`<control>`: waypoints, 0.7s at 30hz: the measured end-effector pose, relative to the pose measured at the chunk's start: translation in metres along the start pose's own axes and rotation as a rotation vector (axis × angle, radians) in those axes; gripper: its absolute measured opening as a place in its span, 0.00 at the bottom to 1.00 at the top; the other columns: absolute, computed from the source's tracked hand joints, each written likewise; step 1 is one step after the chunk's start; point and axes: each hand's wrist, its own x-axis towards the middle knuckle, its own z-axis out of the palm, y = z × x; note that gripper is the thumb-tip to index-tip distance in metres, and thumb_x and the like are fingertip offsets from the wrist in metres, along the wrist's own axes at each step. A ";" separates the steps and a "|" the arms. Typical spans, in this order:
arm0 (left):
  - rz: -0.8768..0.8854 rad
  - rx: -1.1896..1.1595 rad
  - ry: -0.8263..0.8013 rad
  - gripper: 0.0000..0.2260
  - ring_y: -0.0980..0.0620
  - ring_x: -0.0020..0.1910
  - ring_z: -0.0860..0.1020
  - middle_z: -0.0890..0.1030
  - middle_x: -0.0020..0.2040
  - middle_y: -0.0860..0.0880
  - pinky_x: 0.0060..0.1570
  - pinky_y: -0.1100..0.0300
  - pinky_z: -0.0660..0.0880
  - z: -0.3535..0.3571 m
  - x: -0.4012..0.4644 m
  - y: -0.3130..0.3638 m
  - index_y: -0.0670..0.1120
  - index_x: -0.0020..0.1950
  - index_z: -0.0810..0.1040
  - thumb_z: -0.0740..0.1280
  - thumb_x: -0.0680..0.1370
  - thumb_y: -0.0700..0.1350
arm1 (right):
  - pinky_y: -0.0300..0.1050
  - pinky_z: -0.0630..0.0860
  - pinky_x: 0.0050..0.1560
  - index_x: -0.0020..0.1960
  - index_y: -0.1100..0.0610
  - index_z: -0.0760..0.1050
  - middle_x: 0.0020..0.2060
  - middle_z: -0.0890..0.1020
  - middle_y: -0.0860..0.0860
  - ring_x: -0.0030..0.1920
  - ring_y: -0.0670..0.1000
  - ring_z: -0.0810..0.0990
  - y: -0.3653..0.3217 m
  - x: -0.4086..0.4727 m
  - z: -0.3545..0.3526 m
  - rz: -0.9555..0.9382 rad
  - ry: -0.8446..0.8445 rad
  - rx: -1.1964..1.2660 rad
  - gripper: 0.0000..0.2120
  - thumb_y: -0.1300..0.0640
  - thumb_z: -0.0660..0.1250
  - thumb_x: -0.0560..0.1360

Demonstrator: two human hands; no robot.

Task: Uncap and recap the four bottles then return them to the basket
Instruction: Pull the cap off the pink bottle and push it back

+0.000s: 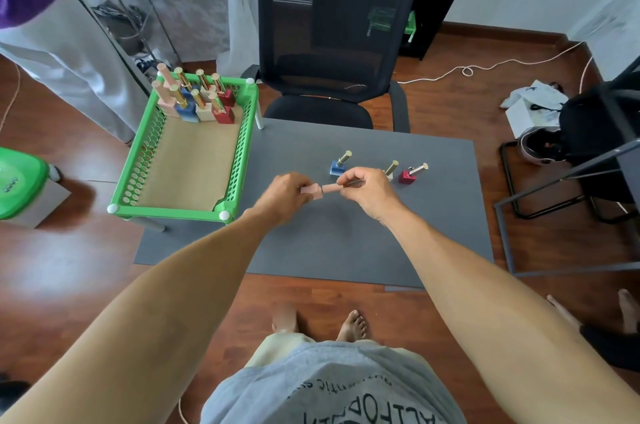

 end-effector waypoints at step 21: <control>0.070 0.085 -0.092 0.02 0.50 0.38 0.71 0.76 0.40 0.50 0.34 0.59 0.65 0.003 0.007 0.007 0.45 0.49 0.80 0.68 0.79 0.43 | 0.51 0.81 0.63 0.56 0.61 0.86 0.49 0.88 0.57 0.54 0.58 0.86 0.007 -0.001 -0.004 0.000 -0.018 0.011 0.08 0.62 0.76 0.77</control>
